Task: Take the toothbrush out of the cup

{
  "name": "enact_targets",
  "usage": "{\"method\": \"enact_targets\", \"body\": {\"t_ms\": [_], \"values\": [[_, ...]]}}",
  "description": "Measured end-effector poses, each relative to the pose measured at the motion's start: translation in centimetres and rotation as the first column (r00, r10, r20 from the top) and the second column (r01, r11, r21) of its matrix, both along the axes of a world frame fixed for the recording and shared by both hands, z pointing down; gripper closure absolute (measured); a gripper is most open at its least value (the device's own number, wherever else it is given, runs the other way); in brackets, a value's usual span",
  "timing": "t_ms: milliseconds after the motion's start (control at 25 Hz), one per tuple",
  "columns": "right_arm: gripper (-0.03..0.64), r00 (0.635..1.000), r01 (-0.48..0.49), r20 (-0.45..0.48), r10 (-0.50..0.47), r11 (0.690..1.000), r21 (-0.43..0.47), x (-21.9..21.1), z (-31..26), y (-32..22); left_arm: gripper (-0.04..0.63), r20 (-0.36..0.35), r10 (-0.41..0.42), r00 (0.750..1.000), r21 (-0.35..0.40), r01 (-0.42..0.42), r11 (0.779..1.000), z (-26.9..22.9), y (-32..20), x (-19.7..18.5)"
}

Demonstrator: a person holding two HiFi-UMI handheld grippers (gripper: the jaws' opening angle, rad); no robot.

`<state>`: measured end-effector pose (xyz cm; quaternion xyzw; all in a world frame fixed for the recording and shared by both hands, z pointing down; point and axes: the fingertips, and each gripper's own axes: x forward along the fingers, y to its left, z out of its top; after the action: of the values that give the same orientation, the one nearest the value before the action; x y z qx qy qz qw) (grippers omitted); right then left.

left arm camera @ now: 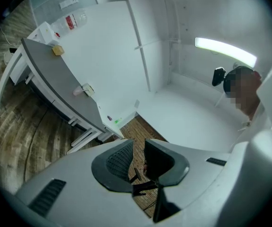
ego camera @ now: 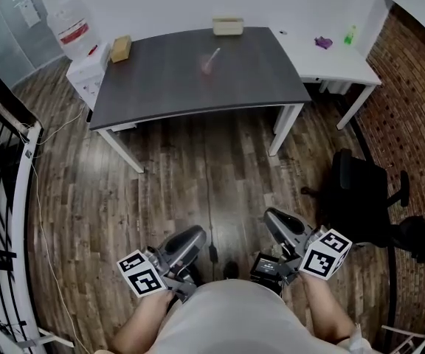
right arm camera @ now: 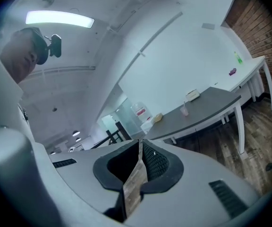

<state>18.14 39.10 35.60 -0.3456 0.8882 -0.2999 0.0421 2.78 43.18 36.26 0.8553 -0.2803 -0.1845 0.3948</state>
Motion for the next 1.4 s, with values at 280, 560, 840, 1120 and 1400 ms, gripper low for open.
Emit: {"method": "enact_targets", "body": {"t_ms": [280, 560, 840, 1120, 1400], "values": [[0.603, 0.996, 0.077, -0.033, -0.078, 0.997, -0.028, -0.9, 1.7, -1.0, 0.518, 0.000, -0.021, 1.000, -0.021, 0.021, 1.000, 0.3, -1.5, 1.0], [0.603, 0.997, 0.077, -0.024, -0.079, 0.995, -0.068, -3.0, 3.0, -4.5, 0.518, -0.001, -0.013, 1.000, -0.026, 0.013, 1.000, 0.7, -5.5, -0.3], [0.603, 0.999, 0.043, -0.021, -0.045, 0.996, -0.082, -6.7, 3.4, -11.2, 0.517, -0.004, 0.029, 1.000, -0.034, -0.030, 0.999, 1.1, -12.9, -3.5], [0.603, 0.999, -0.024, -0.027, 0.022, 0.995, -0.098, -10.7, 3.1, -18.1, 0.518, -0.002, 0.099, 0.995, -0.033, -0.099, 0.995, 0.5, -19.8, -7.2], [0.603, 0.994, -0.102, -0.036, 0.099, 0.991, -0.089, -12.2, 2.6, -23.3, 0.517, 0.008, 0.150, 0.989, -0.022, -0.150, 0.988, 0.3, -24.5, -9.4]]}}
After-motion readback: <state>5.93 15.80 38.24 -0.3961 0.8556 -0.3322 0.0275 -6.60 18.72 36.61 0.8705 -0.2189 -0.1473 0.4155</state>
